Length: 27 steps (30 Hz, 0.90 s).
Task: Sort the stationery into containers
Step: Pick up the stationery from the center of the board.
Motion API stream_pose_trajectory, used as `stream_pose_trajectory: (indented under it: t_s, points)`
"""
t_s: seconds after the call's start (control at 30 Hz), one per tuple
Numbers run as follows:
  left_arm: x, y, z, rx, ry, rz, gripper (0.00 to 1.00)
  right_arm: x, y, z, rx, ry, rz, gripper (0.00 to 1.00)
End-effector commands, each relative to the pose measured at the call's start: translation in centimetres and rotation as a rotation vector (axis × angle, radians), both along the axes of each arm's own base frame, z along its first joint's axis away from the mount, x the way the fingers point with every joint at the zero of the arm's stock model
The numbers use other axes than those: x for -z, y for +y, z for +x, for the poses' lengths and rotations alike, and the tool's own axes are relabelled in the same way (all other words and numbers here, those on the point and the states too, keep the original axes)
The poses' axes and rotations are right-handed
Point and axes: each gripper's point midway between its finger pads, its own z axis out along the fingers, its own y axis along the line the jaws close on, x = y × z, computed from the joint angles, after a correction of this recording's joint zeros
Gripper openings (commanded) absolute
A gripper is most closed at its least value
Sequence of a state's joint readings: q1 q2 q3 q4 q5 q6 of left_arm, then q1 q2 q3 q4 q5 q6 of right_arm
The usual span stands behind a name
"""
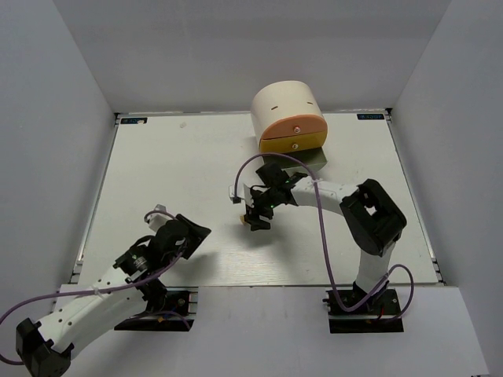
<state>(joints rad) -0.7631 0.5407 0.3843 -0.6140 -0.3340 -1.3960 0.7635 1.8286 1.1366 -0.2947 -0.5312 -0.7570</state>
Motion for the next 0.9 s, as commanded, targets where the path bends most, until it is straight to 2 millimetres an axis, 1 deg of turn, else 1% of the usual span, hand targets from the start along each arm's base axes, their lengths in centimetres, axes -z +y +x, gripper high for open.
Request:
stream_pose_trajectory:
  t_s: [0.0,0.1,0.13,0.2,0.27,0.33,0.37,0.4,0.43,0.47,0.53,0.6,0.63,0.67,0.7,0.73,0.77,0.8,0.83,0.87]
  points:
    - [0.6,1.0,-0.2,-0.030,0.004,0.028,0.63,-1.5,2.2,2.4,-0.011,-0.098,0.036,0.78]
    - [0.7,1.1,-0.3,-0.036,0.013,0.028,0.63,-0.7,2.6,2.9,-0.026,-0.118,0.015,0.80]
    - [0.5,1.0,-0.3,-0.036,0.006,0.022,0.63,-0.7,3.0,3.0,-0.038,-0.132,0.015,0.80]
    - [0.7,1.2,-0.4,-0.036,0.014,0.029,0.63,0.0,3.1,3.0,-0.047,-0.129,-0.001,0.80]
    - [0.7,1.3,-0.5,-0.036,0.014,0.029,0.63,-0.1,3.5,2.9,-0.068,-0.140,-0.002,0.80]
    - [0.7,1.4,-0.6,-0.041,0.017,0.023,0.63,0.5,3.4,2.7,-0.081,-0.136,-0.017,0.76]
    - [0.7,1.4,-0.6,-0.041,0.017,0.023,0.63,0.8,3.3,2.6,-0.094,-0.138,-0.020,0.76]
    - [0.5,1.5,-0.5,-0.048,0.006,0.021,0.63,0.9,3.2,2.3,-0.102,-0.140,-0.026,0.72]
    - [0.5,1.5,-0.5,-0.048,0.006,0.021,0.63,1.3,3.1,1.9,-0.114,-0.141,-0.037,0.71]
    - [0.5,1.5,-0.5,-0.048,0.006,0.021,0.63,1.8,2.8,1.8,-0.119,-0.137,-0.045,0.66]
    - [0.5,1.5,-0.5,-0.048,0.006,0.021,0.63,2.0,2.7,1.5,-0.126,-0.139,-0.054,0.59]
    - [0.9,1.6,-0.6,-0.048,0.013,0.028,0.63,2.2,2.3,1.0,-0.132,-0.108,-0.064,0.46]
    - [0.9,1.6,-0.6,-0.048,0.013,0.028,0.63,1.9,2.4,0.5,-0.145,-0.092,-0.057,0.32]
    - [0.7,1.5,-0.5,-0.048,0.006,0.021,0.63,1.2,2.6,0.5,-0.153,-0.086,-0.034,0.26]
    - [0.7,1.5,-0.5,-0.048,0.006,0.021,0.63,0.9,2.5,-0.2,-0.160,-0.062,-0.032,0.20]
    - [0.5,1.3,-0.3,-0.048,0.000,0.015,0.63,-0.4,2.6,-0.3,-0.158,-0.076,-0.010,0.12]
    - [0.5,1.3,-0.3,-0.048,0.000,0.015,0.63,-1.1,2.6,-0.8,-0.146,-0.047,0.009,0.10]
    - [0.4,1.2,-0.2,-0.048,-0.007,0.008,0.63,-2.8,2.6,-0.9,-0.118,-0.042,0.037,0.10]
    - [0.4,1.2,-0.2,-0.048,-0.007,0.008,0.63,-3.6,2.6,-1.1,-0.106,-0.043,0.053,0.09]
    - [0.4,1.2,-0.2,-0.048,-0.007,0.008,0.63,-5.1,2.4,-1.2,-0.091,-0.059,0.078,0.09]
